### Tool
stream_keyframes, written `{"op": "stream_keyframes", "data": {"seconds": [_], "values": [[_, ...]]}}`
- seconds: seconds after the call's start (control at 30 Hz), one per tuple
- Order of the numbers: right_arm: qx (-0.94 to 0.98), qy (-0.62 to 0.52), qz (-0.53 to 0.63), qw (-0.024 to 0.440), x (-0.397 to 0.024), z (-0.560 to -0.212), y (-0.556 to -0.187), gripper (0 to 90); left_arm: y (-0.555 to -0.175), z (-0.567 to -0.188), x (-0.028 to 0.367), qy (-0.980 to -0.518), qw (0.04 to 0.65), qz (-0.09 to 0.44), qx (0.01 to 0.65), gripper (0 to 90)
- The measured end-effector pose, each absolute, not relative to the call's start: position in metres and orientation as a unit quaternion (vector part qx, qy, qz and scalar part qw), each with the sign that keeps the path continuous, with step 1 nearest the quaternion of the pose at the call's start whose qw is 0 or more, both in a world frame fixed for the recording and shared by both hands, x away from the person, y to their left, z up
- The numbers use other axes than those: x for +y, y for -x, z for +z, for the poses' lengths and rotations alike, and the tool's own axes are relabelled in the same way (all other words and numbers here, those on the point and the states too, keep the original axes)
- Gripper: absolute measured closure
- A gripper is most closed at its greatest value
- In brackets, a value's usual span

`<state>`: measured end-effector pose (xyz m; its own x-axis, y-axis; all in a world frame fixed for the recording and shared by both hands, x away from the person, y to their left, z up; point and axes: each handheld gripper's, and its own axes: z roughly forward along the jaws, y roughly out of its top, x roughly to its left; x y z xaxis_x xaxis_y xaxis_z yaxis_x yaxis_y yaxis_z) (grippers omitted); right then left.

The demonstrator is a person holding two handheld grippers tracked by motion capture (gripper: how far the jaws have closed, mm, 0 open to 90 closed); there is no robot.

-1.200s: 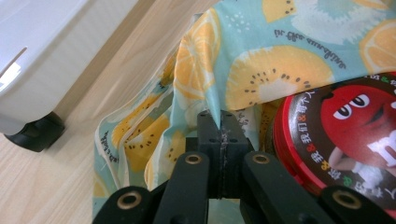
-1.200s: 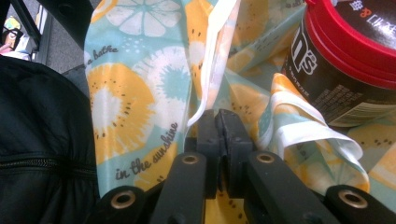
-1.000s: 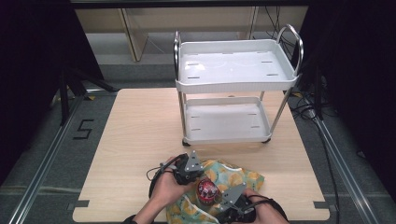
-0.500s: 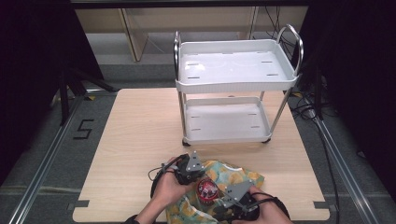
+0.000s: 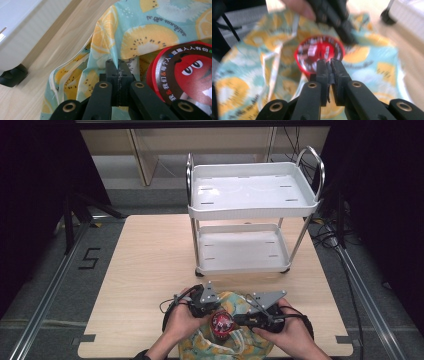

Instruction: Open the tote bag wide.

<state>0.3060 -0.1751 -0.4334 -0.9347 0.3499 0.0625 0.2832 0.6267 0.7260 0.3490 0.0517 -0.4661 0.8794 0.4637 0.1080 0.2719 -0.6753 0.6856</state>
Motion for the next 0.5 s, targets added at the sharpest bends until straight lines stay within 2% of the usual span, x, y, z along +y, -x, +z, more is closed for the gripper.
{"op": "stream_keyframes", "data": {"seconds": [0.33, 0.47, 0.5], "values": [[0.914, -0.234, 0.33, 0.044, -0.179, -0.465, -0.317, 85.9, -0.349, -0.471, 0.051, -0.9, 0.359, 0.117, 0.218, 89.6], [0.915, -0.259, 0.306, 0.038, -0.181, -0.472, -0.318, 85.9, -0.352, -0.472, 0.052, -0.909, 0.343, 0.112, 0.209, 89.5], [0.92, -0.234, 0.312, 0.049, -0.182, -0.474, -0.322, 85.9, -0.352, -0.473, 0.051, -0.907, 0.346, 0.118, 0.21, 89.5]]}}
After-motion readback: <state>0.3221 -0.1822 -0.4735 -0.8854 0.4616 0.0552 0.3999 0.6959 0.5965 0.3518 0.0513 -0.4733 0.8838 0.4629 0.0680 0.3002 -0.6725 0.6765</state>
